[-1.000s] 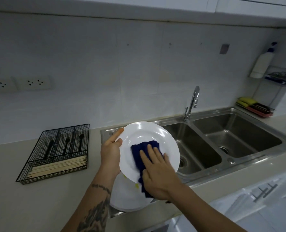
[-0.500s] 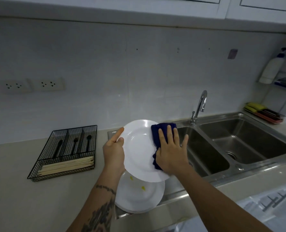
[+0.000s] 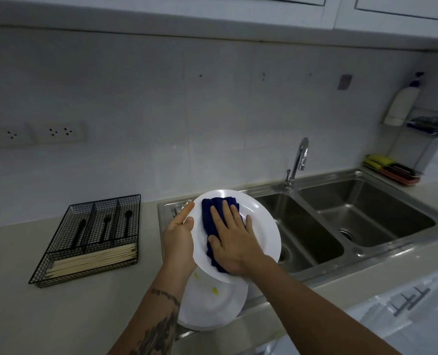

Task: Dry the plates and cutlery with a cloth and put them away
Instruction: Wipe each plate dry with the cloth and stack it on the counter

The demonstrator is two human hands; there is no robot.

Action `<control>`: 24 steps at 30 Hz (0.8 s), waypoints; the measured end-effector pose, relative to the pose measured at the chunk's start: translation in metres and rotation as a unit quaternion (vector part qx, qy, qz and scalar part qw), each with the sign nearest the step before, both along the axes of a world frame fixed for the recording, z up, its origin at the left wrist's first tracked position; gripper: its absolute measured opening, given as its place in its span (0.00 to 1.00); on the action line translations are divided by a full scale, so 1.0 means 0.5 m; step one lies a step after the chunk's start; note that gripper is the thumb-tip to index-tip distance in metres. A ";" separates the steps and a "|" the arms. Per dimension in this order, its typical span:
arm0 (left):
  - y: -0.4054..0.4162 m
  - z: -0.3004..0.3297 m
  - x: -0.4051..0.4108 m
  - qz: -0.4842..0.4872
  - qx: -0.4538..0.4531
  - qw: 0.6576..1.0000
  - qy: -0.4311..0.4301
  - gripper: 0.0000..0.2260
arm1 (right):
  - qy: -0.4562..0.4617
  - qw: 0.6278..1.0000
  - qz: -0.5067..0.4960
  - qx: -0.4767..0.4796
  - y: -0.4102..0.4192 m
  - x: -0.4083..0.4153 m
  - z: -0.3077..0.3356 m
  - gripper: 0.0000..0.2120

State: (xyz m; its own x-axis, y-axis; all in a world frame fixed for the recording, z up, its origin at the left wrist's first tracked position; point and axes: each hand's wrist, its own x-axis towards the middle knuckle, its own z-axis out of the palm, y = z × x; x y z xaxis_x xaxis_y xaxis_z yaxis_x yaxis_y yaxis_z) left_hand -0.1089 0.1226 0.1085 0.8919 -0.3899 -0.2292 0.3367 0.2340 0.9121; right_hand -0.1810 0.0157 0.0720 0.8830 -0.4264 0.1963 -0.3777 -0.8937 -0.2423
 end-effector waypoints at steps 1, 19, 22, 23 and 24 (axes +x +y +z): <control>0.003 0.000 0.002 0.009 -0.005 1.000 0.007 0.18 | 0.008 0.999 -0.015 -0.030 -0.016 0.000 -0.002 0.32; -0.006 0.050 0.063 0.117 -0.047 0.989 0.076 0.17 | -0.065 0.993 0.101 -0.017 0.031 -0.081 0.040 0.32; -0.006 0.055 0.073 0.115 -0.043 0.983 0.137 0.09 | -0.117 0.984 0.123 -0.057 0.014 -0.076 0.038 0.26; -0.006 0.051 0.076 0.107 -0.043 0.983 0.146 0.11 | -0.129 0.982 0.125 -0.066 0.010 -0.075 0.033 0.24; -0.007 0.049 0.076 0.098 -0.038 0.983 0.148 0.13 | -0.139 0.980 0.124 -0.070 0.006 -0.074 0.029 0.22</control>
State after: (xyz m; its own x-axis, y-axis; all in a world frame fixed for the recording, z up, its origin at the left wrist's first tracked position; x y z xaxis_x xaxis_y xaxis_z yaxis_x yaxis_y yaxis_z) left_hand -0.0710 0.1189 0.1328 0.8504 -0.2426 -0.4669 0.5262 0.3857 0.7579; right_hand -0.2178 0.0184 0.0865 0.8605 -0.1567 0.4848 -0.0811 -0.9815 -0.1734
